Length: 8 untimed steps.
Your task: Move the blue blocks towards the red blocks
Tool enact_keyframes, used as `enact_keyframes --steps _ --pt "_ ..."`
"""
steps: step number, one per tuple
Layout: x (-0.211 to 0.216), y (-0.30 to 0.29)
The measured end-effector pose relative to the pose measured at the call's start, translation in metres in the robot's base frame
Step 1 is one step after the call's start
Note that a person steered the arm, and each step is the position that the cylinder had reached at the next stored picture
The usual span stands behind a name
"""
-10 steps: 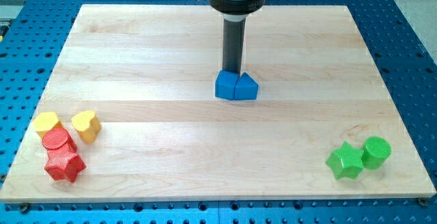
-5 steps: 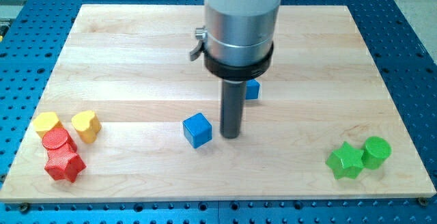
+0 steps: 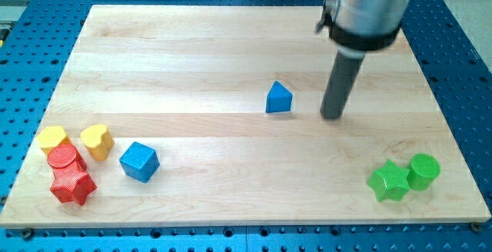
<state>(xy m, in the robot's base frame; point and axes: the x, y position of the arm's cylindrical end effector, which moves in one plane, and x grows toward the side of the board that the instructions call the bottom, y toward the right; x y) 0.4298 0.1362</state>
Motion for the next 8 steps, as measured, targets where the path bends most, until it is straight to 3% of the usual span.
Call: enact_keyframes --steps 1,2,5,6,8 --pt "-0.001 -0.079" --pt "0.043 -0.190" --pt "0.076 -0.239" --pt "0.073 -0.200" --pt "0.044 0.018"
